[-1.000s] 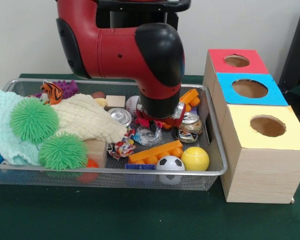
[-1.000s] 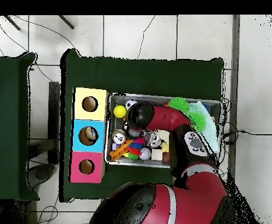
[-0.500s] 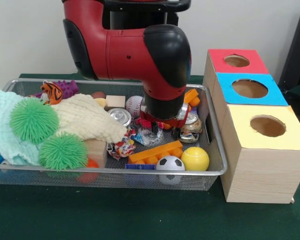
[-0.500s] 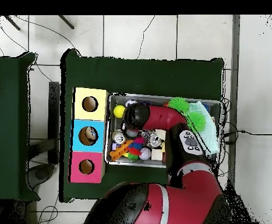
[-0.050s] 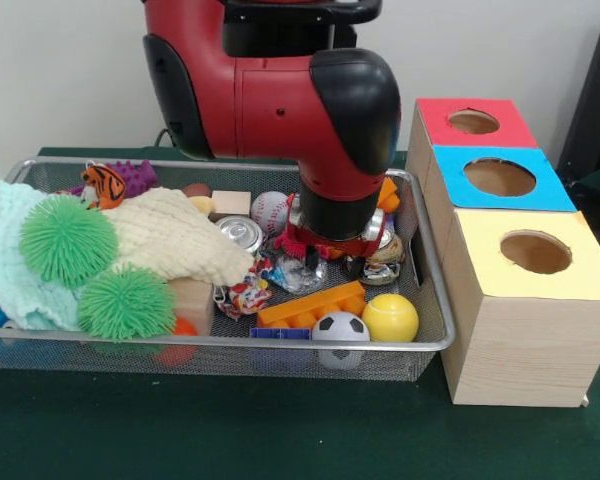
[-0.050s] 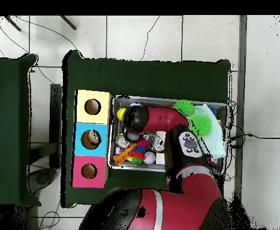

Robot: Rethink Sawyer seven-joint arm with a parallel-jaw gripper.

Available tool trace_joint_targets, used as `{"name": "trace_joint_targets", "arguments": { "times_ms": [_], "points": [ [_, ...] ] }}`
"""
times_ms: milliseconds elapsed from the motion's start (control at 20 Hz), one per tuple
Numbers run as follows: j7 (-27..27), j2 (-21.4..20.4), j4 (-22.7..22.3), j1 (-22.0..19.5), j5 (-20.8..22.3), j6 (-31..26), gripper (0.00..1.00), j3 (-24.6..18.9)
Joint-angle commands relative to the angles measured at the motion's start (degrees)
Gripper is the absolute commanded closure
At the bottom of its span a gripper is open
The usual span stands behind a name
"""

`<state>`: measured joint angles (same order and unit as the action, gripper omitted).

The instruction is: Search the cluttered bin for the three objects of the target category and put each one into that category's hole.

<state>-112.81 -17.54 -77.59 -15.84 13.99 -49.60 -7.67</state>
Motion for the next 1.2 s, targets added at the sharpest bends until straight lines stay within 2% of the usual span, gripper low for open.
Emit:
{"name": "trace_joint_targets", "arguments": {
  "times_ms": [50, 250, 750, 1200],
  "points": [
    [-1.81, 3.53, 5.53, 1.92, 4.83, -5.58, 0.00, 4.19],
    [-1.85, 3.43, 6.19, 2.43, 4.80, -6.55, 0.00, 5.44],
    [-1.50, 0.72, 8.92, 4.86, 5.23, -15.30, 0.00, 9.29],
    [-1.29, 0.80, 7.92, 4.65, 3.66, -15.68, 0.00, 8.68]
  ]
}}
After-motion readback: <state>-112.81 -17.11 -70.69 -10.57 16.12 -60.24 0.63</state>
